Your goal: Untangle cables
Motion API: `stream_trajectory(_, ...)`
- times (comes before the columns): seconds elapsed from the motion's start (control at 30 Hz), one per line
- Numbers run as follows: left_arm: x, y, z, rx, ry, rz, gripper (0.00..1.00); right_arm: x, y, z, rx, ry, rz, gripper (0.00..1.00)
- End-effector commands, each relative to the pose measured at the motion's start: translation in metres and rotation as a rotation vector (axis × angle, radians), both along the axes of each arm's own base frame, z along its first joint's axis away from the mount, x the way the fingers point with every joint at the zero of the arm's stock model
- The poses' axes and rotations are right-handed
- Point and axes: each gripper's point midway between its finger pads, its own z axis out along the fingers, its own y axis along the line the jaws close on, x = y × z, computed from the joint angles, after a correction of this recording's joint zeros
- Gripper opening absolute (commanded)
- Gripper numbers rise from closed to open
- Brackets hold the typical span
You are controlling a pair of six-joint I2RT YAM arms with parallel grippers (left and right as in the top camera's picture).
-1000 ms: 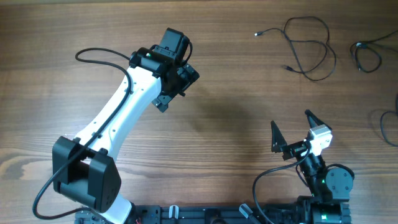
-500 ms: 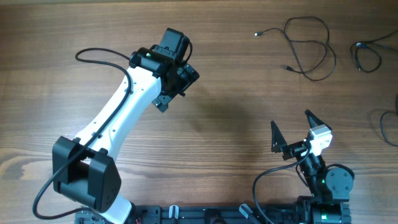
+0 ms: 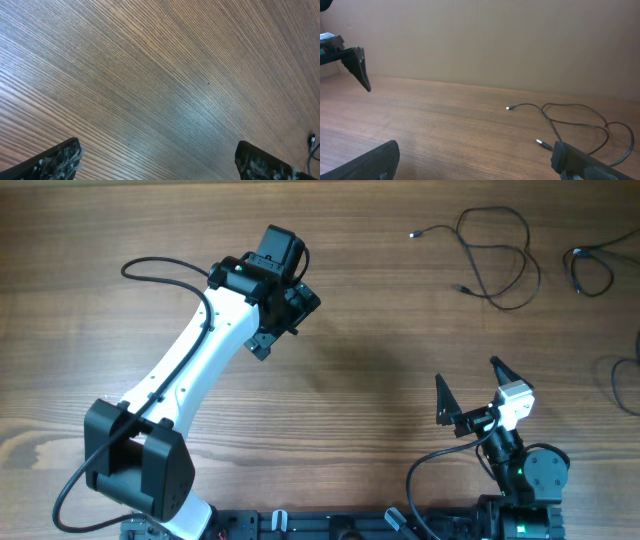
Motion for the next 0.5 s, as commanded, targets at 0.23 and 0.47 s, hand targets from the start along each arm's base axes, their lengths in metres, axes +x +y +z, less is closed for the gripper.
stream_trajectory(0.23,0.0000,-0.0002,-0.0030,0.007,0.005,-0.016,1.00,-0.0001,-0.0015,0.0030,0.002,-0.014,-0.012,1.00)
stream_trajectory(0.47,0.0036,-0.0027,-0.0018,0.000,-0.011,-0.015,1.00,0.0000,-0.0015,0.0030,0.002,-0.014,-0.012,1.00)
